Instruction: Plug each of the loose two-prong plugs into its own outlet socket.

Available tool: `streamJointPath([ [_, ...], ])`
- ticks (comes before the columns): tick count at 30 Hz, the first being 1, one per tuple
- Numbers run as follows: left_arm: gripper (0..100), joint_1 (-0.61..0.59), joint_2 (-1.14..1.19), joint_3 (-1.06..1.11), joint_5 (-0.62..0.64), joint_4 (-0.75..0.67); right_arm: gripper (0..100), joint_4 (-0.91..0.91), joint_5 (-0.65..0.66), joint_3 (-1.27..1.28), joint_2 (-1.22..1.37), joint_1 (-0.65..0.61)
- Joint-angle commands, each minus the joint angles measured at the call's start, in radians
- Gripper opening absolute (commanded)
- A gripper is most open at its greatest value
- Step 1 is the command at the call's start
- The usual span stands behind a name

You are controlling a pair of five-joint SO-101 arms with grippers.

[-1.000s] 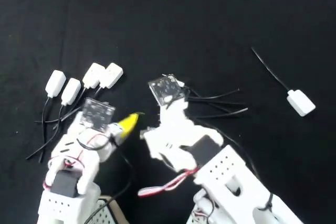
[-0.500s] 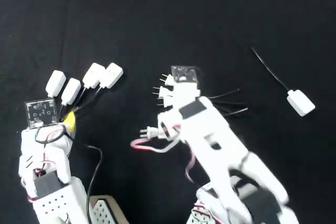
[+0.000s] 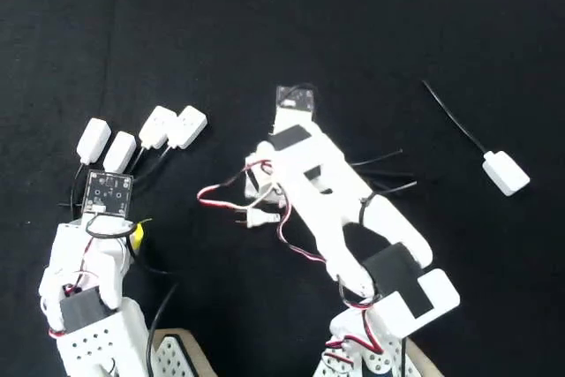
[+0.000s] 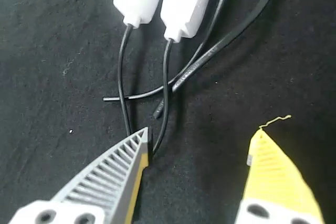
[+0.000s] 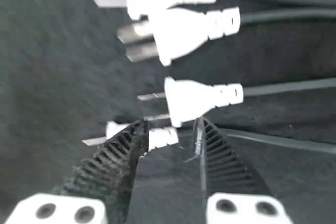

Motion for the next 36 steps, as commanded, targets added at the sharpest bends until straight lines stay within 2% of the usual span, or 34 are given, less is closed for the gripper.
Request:
streamJointPath([
  [1, 30, 0.016, 0.002, 0.019, -0.011, 0.005, 13.8, 0.006, -0.063, -0.087, 0.001, -0.037],
  [6, 30, 0.016, 0.002, 0.019, -0.011, 0.005, 13.8, 0.006, -0.072, -0.079, 0.061, -0.112],
  [14, 30, 0.013, 0.002, 0.019, -0.011, 0.005, 13.8, 0.02, -0.072, -0.171, 0.282, -0.12],
  [19, 30, 0.013, 0.002, 0.019, -0.011, 0.005, 13.8, 0.14, -0.055, -0.232, 0.302, -0.163],
  [21, 30, 0.013, 0.002, 0.019, -0.011, 0.005, 13.4, 0.206, 0.008, -0.259, 0.302, -0.17],
  [24, 30, 0.013, 0.002, 0.019, -0.011, 0.005, 13.4, 0.322, 0.109, -0.318, 0.3, -0.13],
  [29, 30, 0.013, 0.002, 0.019, -0.011, 0.005, 13.4, 0.514, 0.167, -0.522, 0.3, 0.014],
  [32, 30, 0.015, 0.002, 0.019, -0.011, 0.005, 13.4, 0.617, 0.209, -0.61, 0.3, 0.06],
  [36, 30, 0.016, 0.002, 0.019, -0.011, 0.005, 13.4, 0.617, 0.219, -0.532, 0.309, 0.051],
])
